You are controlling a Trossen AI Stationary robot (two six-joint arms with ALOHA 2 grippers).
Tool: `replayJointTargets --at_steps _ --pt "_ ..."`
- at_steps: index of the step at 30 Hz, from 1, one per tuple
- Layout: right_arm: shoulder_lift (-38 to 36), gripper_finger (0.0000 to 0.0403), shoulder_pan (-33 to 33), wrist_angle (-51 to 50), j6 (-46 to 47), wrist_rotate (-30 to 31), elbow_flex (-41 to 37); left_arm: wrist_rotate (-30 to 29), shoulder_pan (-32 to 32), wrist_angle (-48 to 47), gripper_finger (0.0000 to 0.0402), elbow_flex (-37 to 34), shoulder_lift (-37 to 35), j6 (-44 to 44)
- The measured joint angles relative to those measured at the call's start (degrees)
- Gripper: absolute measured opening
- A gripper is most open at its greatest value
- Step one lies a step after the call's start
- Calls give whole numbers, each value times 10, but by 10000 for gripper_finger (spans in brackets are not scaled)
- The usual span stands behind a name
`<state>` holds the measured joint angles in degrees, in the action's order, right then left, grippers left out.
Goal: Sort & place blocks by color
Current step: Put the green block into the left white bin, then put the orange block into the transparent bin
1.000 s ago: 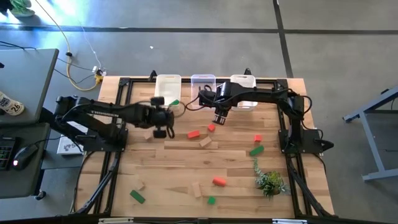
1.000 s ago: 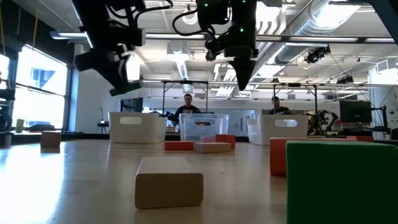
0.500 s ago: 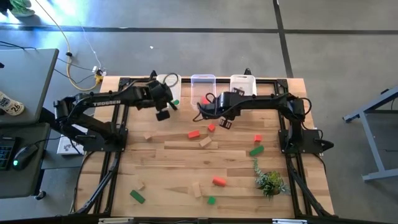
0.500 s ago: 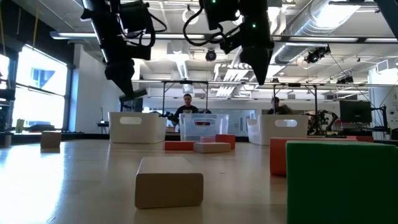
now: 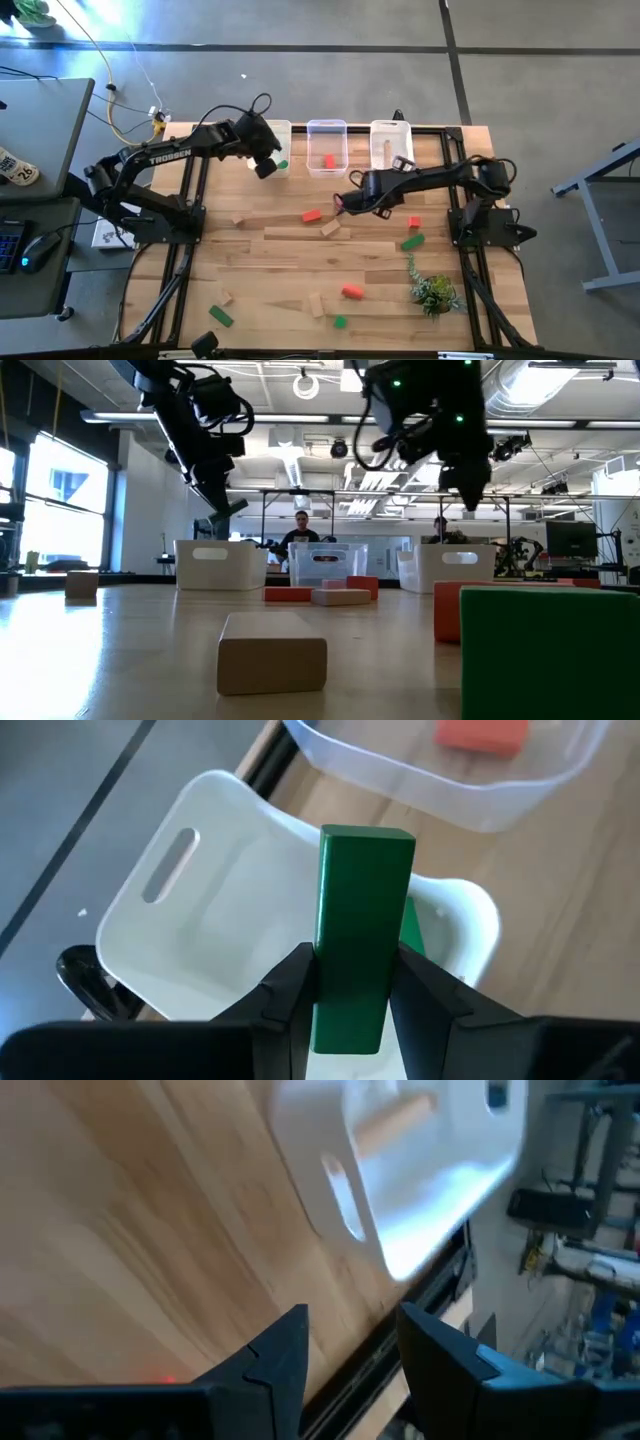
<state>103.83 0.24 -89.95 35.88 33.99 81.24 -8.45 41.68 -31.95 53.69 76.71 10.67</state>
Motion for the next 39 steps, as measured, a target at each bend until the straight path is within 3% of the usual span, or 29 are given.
replayJointTargets --at_steps 7,14,19,23,31,39 --pt "-105 140 17 21 107 -35 -91 18 23 8 89 0 0 -20" --pt "-229 140 24 124 163 -107 -178 39 40 12 89 0 32 -45" --pt "-304 140 24 202 122 -149 -250 39 41 28 90 0 63 -46" --pt "-350 140 24 271 74 -221 -310 33 41 49 98 0 82 -56" --pt "-378 140 25 303 75 -256 -390 33 41 58 136 0 91 -60" --pt "-377 140 25 342 39 -255 -399 27 41 57 167 0 91 -96"
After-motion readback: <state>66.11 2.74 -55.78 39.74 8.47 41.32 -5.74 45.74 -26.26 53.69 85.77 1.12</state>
